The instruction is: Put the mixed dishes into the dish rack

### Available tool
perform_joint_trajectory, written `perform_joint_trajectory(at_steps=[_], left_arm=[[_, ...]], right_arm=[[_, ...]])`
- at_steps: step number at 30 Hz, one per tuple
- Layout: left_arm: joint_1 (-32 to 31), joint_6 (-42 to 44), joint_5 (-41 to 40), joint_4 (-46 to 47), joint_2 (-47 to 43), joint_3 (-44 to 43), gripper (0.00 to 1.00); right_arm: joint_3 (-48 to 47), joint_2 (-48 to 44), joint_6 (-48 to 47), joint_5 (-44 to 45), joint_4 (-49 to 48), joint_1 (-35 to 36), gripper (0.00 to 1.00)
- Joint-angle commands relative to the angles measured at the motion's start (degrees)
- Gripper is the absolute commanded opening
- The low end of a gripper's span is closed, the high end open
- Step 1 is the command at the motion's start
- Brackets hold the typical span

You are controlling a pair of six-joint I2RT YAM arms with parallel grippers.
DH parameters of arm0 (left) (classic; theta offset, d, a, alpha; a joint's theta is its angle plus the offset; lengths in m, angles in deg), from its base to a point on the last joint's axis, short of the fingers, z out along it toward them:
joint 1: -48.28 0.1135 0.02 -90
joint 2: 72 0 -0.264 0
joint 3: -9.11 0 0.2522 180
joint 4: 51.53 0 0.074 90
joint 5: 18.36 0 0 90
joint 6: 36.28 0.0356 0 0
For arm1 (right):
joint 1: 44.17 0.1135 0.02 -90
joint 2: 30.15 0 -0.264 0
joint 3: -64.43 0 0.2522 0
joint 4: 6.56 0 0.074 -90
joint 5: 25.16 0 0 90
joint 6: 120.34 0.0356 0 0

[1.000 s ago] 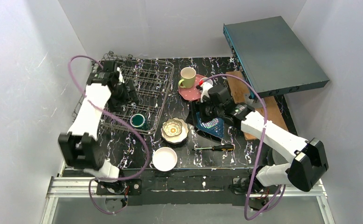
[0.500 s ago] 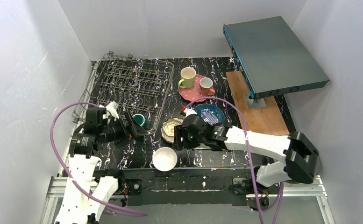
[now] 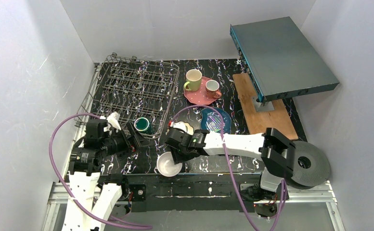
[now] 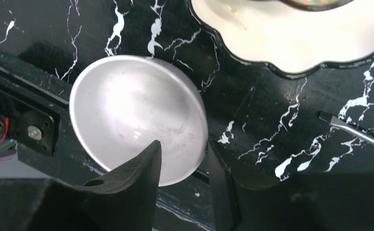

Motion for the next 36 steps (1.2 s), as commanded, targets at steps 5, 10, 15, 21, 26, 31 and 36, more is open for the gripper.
perform_joint_trajectory(at_steps=[5,10,15,21,26,31,36], left_arm=[[0.0,1.7,-2.1,-7.1,-1.8,-4.4,0.83],[0.0,1.9,-4.3,-9.1,-3.2,-5.3,0.84],[0.0,0.6,-2.4,-8.6,-4.0,-4.6,0.84],[0.0,-1.7,0.9,-6.4,-4.0,-5.1,0.88],[0.0,-3.6,4.8,-4.0,-3.5,-4.8,0.89],[0.0,-11.5,14.8,6.2,-4.7,0.3,0.91],[0.0,-17.4,19.1,14.2,-4.7,1.5,0.93]], right_arm=[[-8.3,6.5,-1.8,5.2,8.5,1.0,0.42],[-8.5,8.1,-3.1,7.2,9.3,1.5,0.41],[-8.4,9.0,-5.2,6.8,7.6,1.8,0.36],[-8.8,9.6,-7.3,5.5,5.3,1.9,0.20],[-5.8,4.9,-9.0,3.9,0.0,2.0,0.01],[-2.1,-3.2,-13.2,-4.1,-9.3,1.8,0.01],[3.4,-12.5,-13.5,-13.5,-19.5,-2.5,0.01]])
